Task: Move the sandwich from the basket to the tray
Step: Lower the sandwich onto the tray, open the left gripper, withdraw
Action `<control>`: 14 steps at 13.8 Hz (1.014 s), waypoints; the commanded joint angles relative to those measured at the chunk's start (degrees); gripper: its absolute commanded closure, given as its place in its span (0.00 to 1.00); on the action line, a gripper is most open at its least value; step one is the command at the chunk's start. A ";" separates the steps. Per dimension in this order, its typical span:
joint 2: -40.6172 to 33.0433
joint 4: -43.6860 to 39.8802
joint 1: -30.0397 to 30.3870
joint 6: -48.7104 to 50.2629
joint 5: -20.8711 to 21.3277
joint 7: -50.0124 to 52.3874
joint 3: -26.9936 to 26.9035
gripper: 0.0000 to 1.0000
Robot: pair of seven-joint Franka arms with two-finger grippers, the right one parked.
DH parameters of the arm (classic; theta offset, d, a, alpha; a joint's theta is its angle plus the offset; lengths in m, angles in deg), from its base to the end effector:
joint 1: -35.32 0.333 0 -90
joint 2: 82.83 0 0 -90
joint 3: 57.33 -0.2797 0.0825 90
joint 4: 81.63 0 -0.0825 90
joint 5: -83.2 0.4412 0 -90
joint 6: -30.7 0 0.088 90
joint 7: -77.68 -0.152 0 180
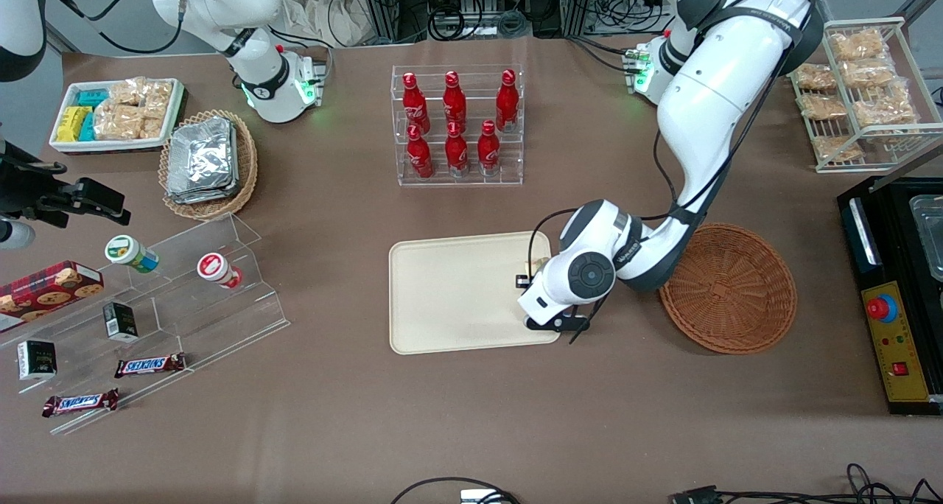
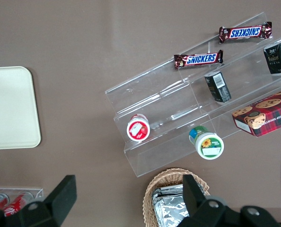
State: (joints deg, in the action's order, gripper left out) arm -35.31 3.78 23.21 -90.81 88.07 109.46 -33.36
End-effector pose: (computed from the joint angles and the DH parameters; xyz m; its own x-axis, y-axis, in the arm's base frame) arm 0.5892 -0.4008 0.0956 0.9703 -0.0370 -0.2392 -0.0056 -0.9914 0.1304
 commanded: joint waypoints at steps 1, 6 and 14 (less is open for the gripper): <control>1.35 -2.18 -1.08 -0.22 1.11 1.01 -0.33 0.64; 0.47 -2.35 -0.55 -0.57 2.87 1.01 -0.33 0.00; -13.92 -4.29 8.40 13.28 2.07 -0.12 0.02 0.00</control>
State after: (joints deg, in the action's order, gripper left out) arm -43.33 -2.30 28.78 -82.48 90.02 110.76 -33.56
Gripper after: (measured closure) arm 0.000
